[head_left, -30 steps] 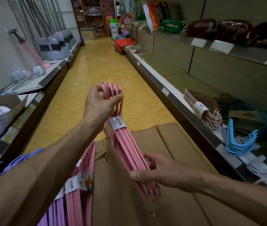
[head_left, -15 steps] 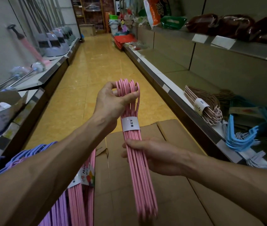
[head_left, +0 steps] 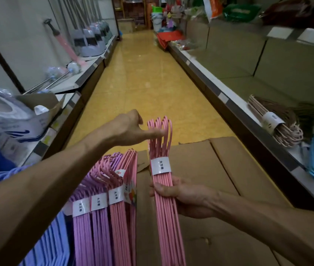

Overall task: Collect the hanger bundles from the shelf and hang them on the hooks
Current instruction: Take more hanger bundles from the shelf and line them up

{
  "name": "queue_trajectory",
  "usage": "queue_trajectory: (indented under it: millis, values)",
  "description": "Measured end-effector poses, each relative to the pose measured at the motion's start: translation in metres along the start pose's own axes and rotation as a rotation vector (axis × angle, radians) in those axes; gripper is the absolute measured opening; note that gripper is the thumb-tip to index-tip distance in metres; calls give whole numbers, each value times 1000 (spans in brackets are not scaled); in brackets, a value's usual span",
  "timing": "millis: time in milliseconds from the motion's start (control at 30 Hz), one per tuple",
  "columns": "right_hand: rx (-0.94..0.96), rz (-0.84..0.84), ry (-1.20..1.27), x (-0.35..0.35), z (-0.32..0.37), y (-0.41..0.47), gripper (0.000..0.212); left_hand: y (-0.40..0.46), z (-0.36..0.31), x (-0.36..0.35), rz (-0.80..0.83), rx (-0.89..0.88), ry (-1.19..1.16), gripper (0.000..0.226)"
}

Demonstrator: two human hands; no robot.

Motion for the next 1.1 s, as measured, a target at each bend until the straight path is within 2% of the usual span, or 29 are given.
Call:
queue_trajectory:
  millis: [133, 300, 500, 733, 800, 967, 1100]
  values:
    - [-14, -18, -60, -3, -20, 31, 7, 4, 17, -16, 112, -123, -85, 89]
    - [-7, -116, -260, 5, -51, 73, 32, 12, 48, -33, 111, -120, 123, 70]
    - [-50, -178, -288, 15, -84, 98, 28, 19, 75, -56, 147, -118, 234, 70]
    - [-54, -151, -466, 10, -77, 108, 30, 25, 90, -54, 140, -90, 204, 73]
    - [-73, -93, -538, 5, -72, 107, 29, 26, 88, -54, 157, -81, 229, 75]
    - [-237, 46, -616, 7, -81, 95, 31, 25, 83, -57, 201, -51, 247, 71]
    - [-241, 27, -744, 12, -81, 82, 24, 22, 60, -43, 70, -136, 260, 61]
Point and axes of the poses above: each hand's wrist, its own y-axis towards the middle knuckle, its own x-axis out of the back of the hand, z = x × y, the point moved 9 cm from there along y, towards the middle knuckle, and after that the axes turned 4 degrees about z, right-handed, at the moved point
